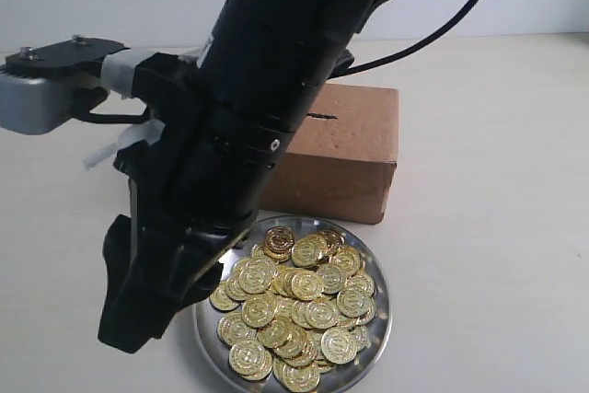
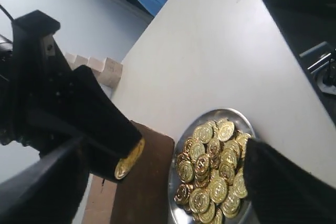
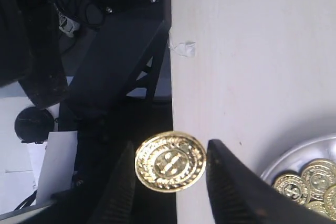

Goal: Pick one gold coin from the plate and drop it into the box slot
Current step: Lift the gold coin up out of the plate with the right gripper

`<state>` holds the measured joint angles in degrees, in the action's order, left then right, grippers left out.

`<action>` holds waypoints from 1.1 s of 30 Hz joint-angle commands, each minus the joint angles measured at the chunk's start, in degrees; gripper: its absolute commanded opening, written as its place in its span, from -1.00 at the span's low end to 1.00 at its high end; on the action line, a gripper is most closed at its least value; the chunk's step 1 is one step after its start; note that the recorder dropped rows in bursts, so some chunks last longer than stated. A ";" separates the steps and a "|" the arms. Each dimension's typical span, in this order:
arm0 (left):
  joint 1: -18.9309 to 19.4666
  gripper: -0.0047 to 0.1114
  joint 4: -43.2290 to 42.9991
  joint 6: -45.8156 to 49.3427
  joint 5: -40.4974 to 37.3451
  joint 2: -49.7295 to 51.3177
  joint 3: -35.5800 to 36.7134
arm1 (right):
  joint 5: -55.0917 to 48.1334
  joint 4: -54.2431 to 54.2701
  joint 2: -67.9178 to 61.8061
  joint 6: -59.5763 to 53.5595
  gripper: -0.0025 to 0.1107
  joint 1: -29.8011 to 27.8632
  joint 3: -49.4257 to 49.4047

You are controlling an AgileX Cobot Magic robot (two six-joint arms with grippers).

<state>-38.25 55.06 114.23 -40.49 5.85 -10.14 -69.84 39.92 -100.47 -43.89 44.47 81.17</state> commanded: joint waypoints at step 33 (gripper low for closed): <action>-8.62 -0.05 -1.55 6.00 -0.12 2.21 -0.06 | -0.12 -0.37 1.21 4.82 -0.34 14.84 -0.27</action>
<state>-46.48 52.35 120.31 -40.71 7.77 -10.14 -69.96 38.01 -99.62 -39.17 59.23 81.07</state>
